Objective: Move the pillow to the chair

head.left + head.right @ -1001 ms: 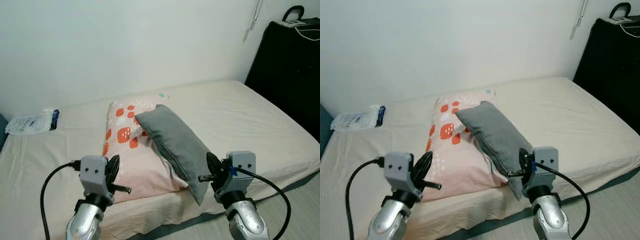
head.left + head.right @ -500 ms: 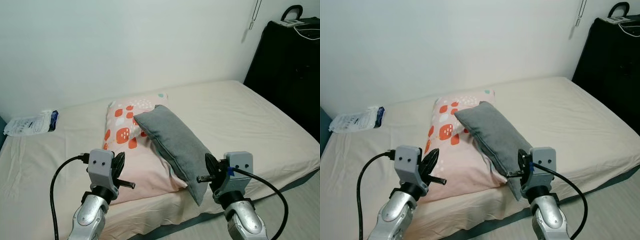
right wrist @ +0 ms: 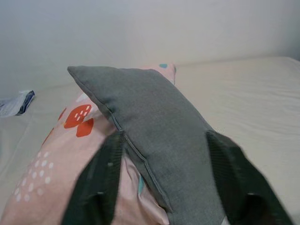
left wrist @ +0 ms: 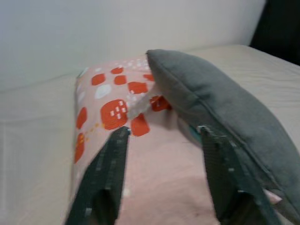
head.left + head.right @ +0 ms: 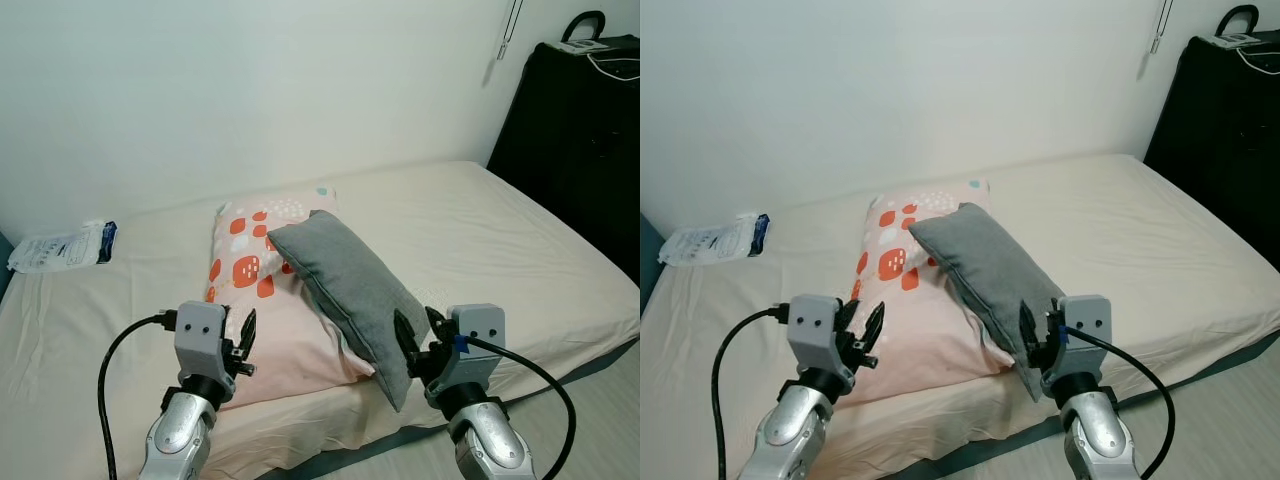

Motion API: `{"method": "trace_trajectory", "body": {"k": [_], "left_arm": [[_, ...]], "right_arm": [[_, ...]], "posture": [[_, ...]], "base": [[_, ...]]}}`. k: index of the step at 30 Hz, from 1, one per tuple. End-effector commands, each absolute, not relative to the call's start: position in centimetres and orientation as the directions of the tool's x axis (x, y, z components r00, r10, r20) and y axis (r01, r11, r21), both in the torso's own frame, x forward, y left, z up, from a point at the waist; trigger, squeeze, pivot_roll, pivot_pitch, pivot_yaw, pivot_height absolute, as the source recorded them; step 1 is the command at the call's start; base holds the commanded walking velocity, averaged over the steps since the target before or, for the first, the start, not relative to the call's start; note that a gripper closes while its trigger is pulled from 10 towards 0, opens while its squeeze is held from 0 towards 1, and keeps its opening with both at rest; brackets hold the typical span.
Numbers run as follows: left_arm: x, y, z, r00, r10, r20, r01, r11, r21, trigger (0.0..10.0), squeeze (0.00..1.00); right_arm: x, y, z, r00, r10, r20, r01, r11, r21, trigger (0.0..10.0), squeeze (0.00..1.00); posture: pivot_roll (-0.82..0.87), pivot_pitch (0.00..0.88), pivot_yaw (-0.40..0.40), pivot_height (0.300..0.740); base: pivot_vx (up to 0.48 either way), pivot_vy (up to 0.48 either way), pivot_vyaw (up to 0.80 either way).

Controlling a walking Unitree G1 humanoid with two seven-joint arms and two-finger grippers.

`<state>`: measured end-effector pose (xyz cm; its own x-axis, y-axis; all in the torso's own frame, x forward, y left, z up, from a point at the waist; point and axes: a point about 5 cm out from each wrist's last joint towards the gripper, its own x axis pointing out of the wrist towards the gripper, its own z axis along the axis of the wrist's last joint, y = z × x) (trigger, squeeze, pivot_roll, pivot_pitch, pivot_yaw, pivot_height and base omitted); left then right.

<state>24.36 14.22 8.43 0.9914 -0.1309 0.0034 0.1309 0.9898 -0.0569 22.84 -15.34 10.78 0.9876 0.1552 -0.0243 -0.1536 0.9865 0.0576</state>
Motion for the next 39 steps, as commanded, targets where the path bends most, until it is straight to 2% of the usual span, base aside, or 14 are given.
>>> {"method": "trace_trajectory", "body": {"k": [1,13,14,16,17,18,19,20,36,37,38,39], "left_arm": [[24.1,14.6,7.7,0.994,-0.102,-0.035,0.099,0.993,-0.065,10.0,1.00],[24.0,13.9,7.5,0.993,-0.109,-0.055,0.106,0.993,-0.059,10.0,1.00],[24.0,13.8,7.4,0.992,-0.112,-0.059,0.109,0.992,-0.062,10.0,0.46],[24.0,13.8,7.4,0.992,-0.114,-0.062,0.110,0.992,-0.064,10.0,0.46],[23.9,13.7,7.4,0.991,-0.120,-0.059,0.116,0.991,-0.072,8.3,0.00],[23.9,13.7,7.4,0.991,-0.120,-0.059,0.116,0.991,-0.072,8.3,0.00],[23.9,13.6,7.4,0.990,-0.126,-0.055,0.121,0.989,-0.082,2.7,0.00],[23.8,13.5,7.4,0.990,-0.128,-0.052,0.123,0.989,-0.084,0.0,0.00],[23.7,13.5,7.6,0.990,-0.130,-0.047,0.126,0.989,-0.073,0.0,0.00],[23.6,13.7,7.7,0.992,-0.116,-0.038,0.114,0.991,-0.068,1.3,0.00],[23.6,13.7,7.8,0.993,-0.112,-0.030,0.110,0.991,-0.072,10.0,1.00],[23.5,13.8,7.9,0.994,-0.110,-0.024,0.107,0.991,-0.075,10.0,1.00]], "right_arm": [[22.7,-15.5,10.6,0.988,0.149,-0.031,-0.146,0.987,0.073,10.0,1.00],[22.2,-16.2,10.4,0.991,0.123,-0.055,-0.119,0.990,0.071,10.0,1.00],[22.1,-16.2,10.4,0.991,0.122,-0.056,-0.118,0.991,0.071,10.0,0.72],[22.1,-16.2,10.4,0.991,0.122,-0.056,-0.118,0.990,0.071,10.0,0.72],[22.0,-16.2,10.4,0.990,0.128,-0.054,-0.124,0.989,0.081,5.5,0.31],[22.0,-16.2,10.4,0.990,0.128,-0.054,-0.124,0.989,0.081,5.5,0.31],[22.0,-16.2,10.4,0.990,0.135,-0.051,-0.130,0.987,0.090,0.0,0.09],[21.9,-16.2,10.4,0.989,0.138,-0.051,-0.133,0.987,0.095,0.0,0.00],[21.7,-16.3,10.4,0.989,0.135,-0.058,-0.128,0.986,0.107,0.0,0.00],[21.8,-16.3,10.3,0.989,0.137,-0.060,-0.130,0.986,0.104,0.0,0.00],[21.8,-16.3,10.4,0.988,0.138,-0.062,-0.132,0.987,0.094,2.8,1.00],[21.8,-16.3,10.4,0.988,0.139,-0.062,-0.133,0.987,0.086,2.8,1.00]], "posture": [[0.02,0.000,0.002,0.740],[0.02,0.000,0.004,0.740],[0.02,0.000,0.004,0.740],[0.02,0.000,0.004,0.740],[0.02,0.000,0.006,0.740],[0.02,0.000,0.006,0.740],[0.02,0.000,0.005,0.740],[0.03,0.000,0.003,0.740],[0.04,0.000,-0.001,0.740],[0.04,0.000,-0.002,0.740],[0.04,0.000,-0.001,0.740],[0.04,0.000,-0.001,0.740]], "base": [[0.000,0.000,0.00],[0.000,0.000,0.00],[0.000,0.000,0.00],[0.000,0.000,0.00],[0.000,0.000,0.00],[0.000,0.000,0.00],[0.000,0.000,0.00],[0.000,0.000,0.00],[0.000,0.000,0.00],[0.000,0.000,0.00],[0.000,0.000,0.00],[0.000,0.000,0.00]]}}
